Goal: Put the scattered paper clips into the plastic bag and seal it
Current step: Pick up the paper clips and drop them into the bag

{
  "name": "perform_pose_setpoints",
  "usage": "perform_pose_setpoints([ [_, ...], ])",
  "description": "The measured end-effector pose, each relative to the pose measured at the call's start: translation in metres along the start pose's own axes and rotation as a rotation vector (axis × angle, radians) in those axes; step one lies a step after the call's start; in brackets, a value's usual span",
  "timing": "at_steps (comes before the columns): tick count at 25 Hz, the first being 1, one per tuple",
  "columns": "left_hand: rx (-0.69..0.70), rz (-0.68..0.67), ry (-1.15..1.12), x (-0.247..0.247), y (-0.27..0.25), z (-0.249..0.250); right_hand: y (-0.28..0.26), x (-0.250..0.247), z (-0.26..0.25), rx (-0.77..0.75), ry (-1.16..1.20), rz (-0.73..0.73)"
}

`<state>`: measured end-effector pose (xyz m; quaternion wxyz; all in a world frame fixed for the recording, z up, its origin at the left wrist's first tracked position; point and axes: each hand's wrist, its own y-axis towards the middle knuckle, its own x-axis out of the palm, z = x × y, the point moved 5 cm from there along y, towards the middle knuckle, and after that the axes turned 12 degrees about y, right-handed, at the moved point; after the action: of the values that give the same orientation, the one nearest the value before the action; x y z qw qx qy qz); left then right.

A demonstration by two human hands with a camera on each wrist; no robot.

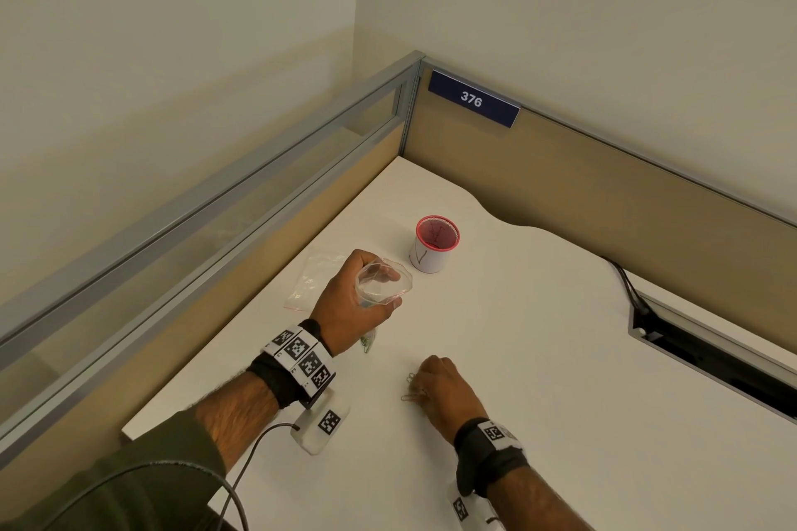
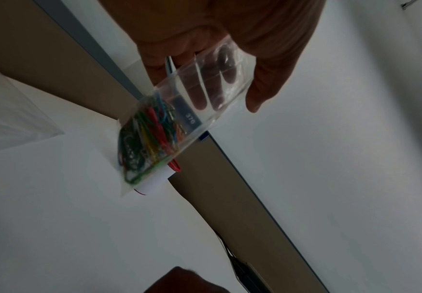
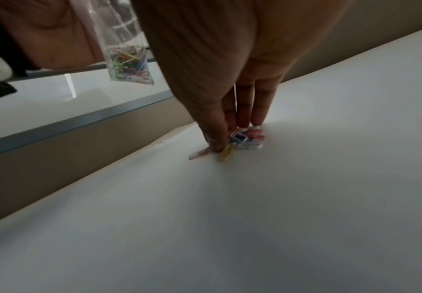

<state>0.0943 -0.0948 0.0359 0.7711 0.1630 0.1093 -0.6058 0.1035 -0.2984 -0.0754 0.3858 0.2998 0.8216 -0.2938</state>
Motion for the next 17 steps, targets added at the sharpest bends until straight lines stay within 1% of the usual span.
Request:
perform_pose_setpoints([
  [3, -0.003, 0.002, -0.021, -0.002, 0.001, 0.000, -0.003, -0.020, 0.017, 0.110, 0.102, 0.064],
  [4, -0.003, 0.004, -0.023, -0.002, 0.001, 0.000, -0.006, -0.025, 0.021, 0.141, 0.136, 0.063],
  [5, -0.003, 0.004, -0.025, -0.003, 0.000, 0.000, -0.009, -0.026, 0.024, 0.164, 0.145, 0.030],
  [7, -0.005, -0.002, -0.028, -0.001, 0.000, 0.000, -0.015, -0.022, 0.027, 0.204, 0.081, -0.069],
  [9, -0.003, -0.004, -0.038, 0.002, 0.000, 0.000, -0.016, -0.012, 0.024, 0.196, 0.000, -0.083],
  [13, 0.003, -0.009, -0.029, 0.005, 0.000, 0.001, -0.009, 0.000, 0.010, 0.168, -0.031, 0.038],
  [17, 0.008, -0.005, -0.023, 0.002, 0.001, 0.002, 0.001, 0.002, 0.005, 0.167, -0.090, 0.050],
])
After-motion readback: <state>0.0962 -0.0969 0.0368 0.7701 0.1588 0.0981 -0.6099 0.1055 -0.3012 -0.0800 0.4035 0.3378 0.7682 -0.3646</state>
